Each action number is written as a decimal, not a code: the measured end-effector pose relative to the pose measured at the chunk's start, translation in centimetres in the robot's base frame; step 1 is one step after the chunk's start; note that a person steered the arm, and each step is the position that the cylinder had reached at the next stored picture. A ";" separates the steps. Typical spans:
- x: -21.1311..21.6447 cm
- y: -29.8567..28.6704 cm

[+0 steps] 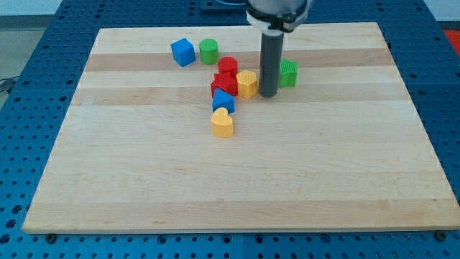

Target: Separate the hexagon from the red star

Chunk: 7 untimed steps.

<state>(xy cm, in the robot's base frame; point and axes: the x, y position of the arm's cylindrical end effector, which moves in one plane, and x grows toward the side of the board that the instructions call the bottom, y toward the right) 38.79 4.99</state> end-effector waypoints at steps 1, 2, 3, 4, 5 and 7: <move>0.0 0.0; -6.7 -0.8; -9.1 -0.9; -7.8 -2.2; -3.9 -3.6; 0.9 -4.7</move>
<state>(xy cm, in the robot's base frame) 39.66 0.34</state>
